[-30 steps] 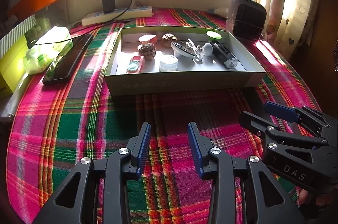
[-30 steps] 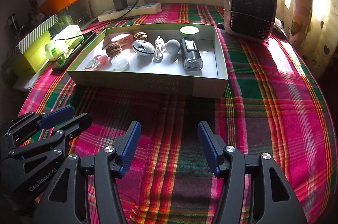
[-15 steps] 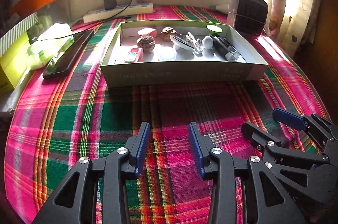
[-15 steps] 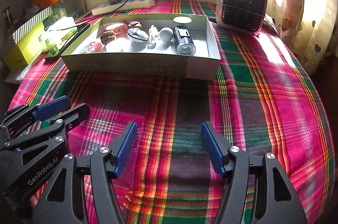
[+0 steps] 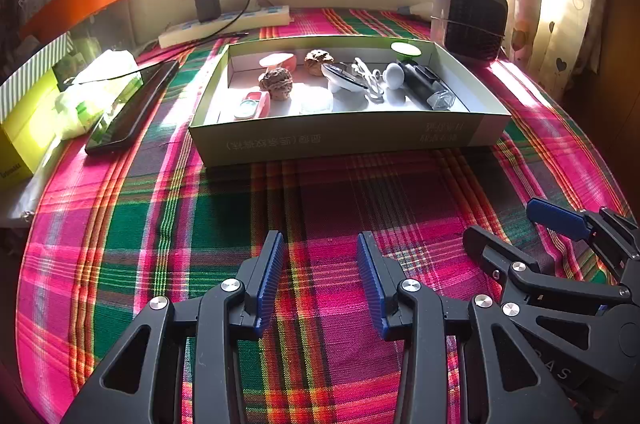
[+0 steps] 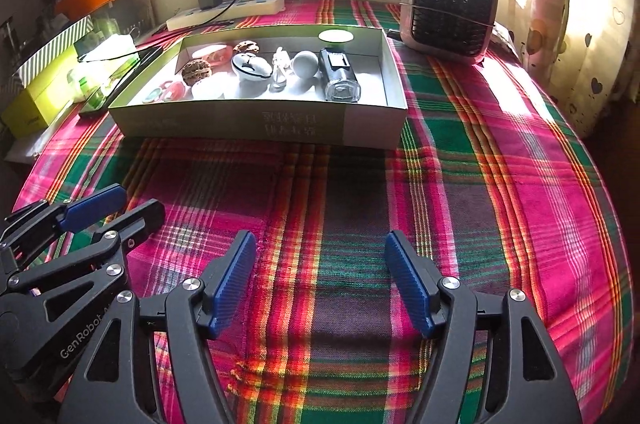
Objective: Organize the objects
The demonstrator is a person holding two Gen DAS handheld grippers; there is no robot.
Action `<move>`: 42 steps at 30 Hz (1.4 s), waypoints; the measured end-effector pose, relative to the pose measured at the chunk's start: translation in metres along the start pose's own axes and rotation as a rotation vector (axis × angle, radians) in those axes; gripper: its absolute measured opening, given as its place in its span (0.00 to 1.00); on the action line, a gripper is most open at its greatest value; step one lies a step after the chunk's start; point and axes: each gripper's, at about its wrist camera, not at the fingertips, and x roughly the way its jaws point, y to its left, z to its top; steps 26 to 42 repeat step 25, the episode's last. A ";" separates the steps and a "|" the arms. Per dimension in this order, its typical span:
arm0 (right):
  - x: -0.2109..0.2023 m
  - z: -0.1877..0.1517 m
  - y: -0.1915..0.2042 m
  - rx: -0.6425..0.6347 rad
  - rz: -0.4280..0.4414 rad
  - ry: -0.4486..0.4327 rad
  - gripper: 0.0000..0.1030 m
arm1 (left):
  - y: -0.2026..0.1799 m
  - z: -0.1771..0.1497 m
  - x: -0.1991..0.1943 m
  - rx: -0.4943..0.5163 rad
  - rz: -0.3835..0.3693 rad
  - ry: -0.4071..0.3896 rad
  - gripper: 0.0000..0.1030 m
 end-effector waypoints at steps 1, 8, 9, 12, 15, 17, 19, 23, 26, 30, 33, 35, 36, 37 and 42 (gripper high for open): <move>0.000 0.000 0.000 -0.001 0.000 0.000 0.66 | 0.000 0.000 0.000 0.000 0.000 0.000 0.35; 0.000 0.000 0.001 0.000 0.000 0.000 0.67 | 0.000 0.000 0.000 0.001 0.001 0.000 0.35; 0.000 0.000 0.000 0.000 0.000 0.000 0.67 | 0.000 0.000 0.000 0.000 0.000 0.000 0.35; 0.000 0.000 0.001 0.000 0.000 0.000 0.67 | 0.000 0.000 0.000 0.000 0.000 0.000 0.35; 0.000 0.000 0.000 0.000 0.000 0.000 0.68 | 0.000 0.000 0.000 0.001 0.001 0.000 0.35; 0.000 0.000 0.000 0.000 -0.001 0.000 0.68 | 0.000 0.000 0.000 0.000 -0.001 0.000 0.35; 0.000 0.000 0.000 0.000 0.000 0.000 0.68 | 0.000 0.000 0.000 0.000 0.000 0.000 0.35; 0.000 0.000 0.000 0.001 0.000 0.000 0.68 | 0.000 0.000 0.000 0.000 0.001 0.000 0.35; 0.000 0.000 0.000 0.000 0.000 0.000 0.68 | -0.001 0.000 0.000 0.000 0.000 0.000 0.35; 0.000 0.000 0.000 0.000 0.000 0.000 0.68 | -0.001 0.000 0.000 0.000 0.000 0.000 0.35; 0.000 0.000 0.000 0.000 0.000 0.000 0.68 | -0.001 0.000 0.000 0.000 0.000 0.000 0.35; 0.000 0.000 0.000 0.000 0.000 0.000 0.68 | -0.001 0.000 0.000 0.000 0.000 0.000 0.35; 0.000 0.000 0.000 0.000 0.000 0.000 0.68 | -0.001 0.000 0.000 0.000 0.000 0.000 0.35; 0.000 0.000 0.000 0.000 0.000 0.000 0.68 | -0.001 0.000 0.000 0.000 0.000 0.000 0.35; 0.000 0.000 0.000 0.000 0.000 0.000 0.68 | -0.001 0.000 0.000 0.000 0.000 0.000 0.35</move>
